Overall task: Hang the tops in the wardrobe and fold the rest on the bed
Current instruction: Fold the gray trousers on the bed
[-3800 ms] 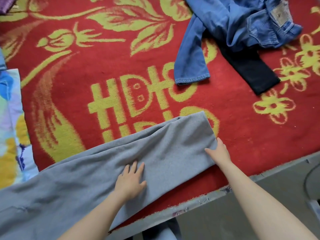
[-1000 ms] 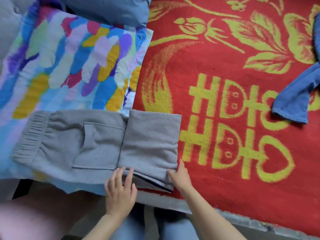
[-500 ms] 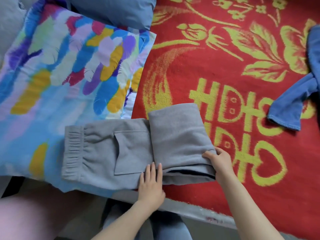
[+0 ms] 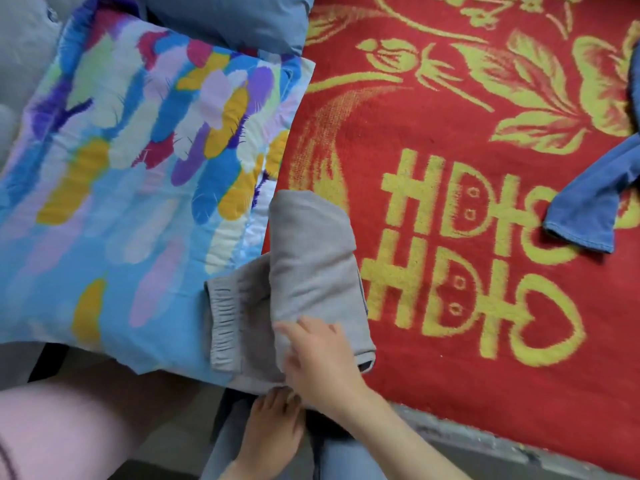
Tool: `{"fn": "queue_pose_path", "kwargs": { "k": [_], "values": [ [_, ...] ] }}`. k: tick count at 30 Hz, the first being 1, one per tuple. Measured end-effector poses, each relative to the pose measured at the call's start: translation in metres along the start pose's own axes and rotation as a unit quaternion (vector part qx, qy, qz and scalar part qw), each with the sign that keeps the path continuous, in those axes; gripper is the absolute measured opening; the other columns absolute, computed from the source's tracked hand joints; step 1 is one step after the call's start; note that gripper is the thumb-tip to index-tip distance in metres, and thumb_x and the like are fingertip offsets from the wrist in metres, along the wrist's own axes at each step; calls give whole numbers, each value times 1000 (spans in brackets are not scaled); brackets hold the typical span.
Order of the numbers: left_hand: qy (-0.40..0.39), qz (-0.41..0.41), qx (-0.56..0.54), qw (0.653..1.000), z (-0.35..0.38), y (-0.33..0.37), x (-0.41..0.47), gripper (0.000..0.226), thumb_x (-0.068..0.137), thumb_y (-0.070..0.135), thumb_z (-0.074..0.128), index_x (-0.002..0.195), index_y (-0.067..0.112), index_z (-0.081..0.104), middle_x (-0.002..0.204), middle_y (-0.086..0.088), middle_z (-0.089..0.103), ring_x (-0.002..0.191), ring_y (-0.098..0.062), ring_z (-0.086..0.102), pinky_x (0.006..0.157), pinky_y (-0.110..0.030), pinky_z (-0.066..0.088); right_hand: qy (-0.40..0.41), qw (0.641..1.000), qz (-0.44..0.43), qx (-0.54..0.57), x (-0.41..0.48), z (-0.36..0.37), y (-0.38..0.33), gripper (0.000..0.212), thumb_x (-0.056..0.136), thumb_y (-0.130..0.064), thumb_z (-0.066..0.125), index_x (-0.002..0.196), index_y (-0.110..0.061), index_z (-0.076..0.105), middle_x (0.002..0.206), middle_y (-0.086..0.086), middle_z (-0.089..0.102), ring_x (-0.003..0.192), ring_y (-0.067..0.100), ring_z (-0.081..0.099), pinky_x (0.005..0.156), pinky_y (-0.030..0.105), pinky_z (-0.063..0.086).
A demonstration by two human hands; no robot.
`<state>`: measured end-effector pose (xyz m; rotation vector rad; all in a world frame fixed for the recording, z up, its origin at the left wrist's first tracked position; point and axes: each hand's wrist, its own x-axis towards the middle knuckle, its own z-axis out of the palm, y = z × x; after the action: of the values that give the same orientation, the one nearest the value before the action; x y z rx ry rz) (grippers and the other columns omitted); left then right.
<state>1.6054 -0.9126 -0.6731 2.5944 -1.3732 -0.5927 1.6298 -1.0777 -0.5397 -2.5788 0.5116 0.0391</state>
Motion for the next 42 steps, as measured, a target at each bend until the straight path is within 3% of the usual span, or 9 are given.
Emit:
{"fn": "queue_pose_path", "kwargs": {
  "k": [3,8,15,18,22,26,29,33,42],
  "values": [
    [90,-107,25,990,3,-43,-29,32,62,28,38,87,17,53,90,-6,50,84,-23,44,68,-37,30,-104,994,-19,-6,-14,53,-8,40,68,-31,39,95,-27,68,83,-5,60,78,19,59,63,26,40],
    [200,-147,55,967,-19,-70,-36,21,72,23,41,91,16,46,96,-16,58,97,-31,48,78,-43,36,-61,998,20,-19,-34,77,53,34,64,-32,45,92,-23,62,92,-2,62,87,22,59,61,29,51],
    [112,90,162,976,-19,-72,22,109,59,35,78,147,23,15,141,-20,33,125,-39,37,97,-57,36,-217,964,-44,-148,-48,91,89,113,32,-55,84,130,-19,41,127,6,60,119,28,48,86,43,50],
    [111,124,191,967,-15,-82,36,53,100,16,25,150,23,8,145,-19,30,124,-41,37,85,-60,48,-200,957,-66,-198,-52,108,91,125,29,-43,88,138,-19,33,136,9,50,124,29,48,95,50,42],
    [159,137,223,952,0,-96,38,49,99,7,21,143,29,22,138,-14,38,123,-39,40,84,-64,43,-52,956,-117,-265,-60,134,101,92,64,-19,68,143,-20,22,138,10,36,126,28,36,103,53,20],
    [221,193,210,933,1,-117,55,44,98,11,31,136,34,33,133,-9,41,118,-32,44,83,-62,42,44,939,-156,-304,-50,142,119,73,86,-18,41,149,-27,6,139,9,36,127,33,35,103,56,20],
    [237,220,192,926,-5,-125,66,40,99,10,31,131,33,41,129,-9,43,112,-33,48,76,-59,46,82,936,-176,-293,-40,147,122,52,96,-17,31,145,-32,17,134,9,40,121,35,41,92,57,33],
    [216,224,173,935,-12,-122,70,40,96,4,36,124,31,49,121,-14,57,97,-36,65,68,-49,51,98,935,-201,-275,-29,137,120,40,98,-16,29,132,-31,40,123,12,47,108,36,49,74,47,48],
    [212,191,150,947,-103,-94,58,44,95,-2,20,112,26,49,89,-12,71,80,-29,69,51,-27,51,93,940,-229,-235,-21,78,88,48,88,-2,26,126,-24,46,116,7,46,93,31,55,55,33,48]
  ]
}}
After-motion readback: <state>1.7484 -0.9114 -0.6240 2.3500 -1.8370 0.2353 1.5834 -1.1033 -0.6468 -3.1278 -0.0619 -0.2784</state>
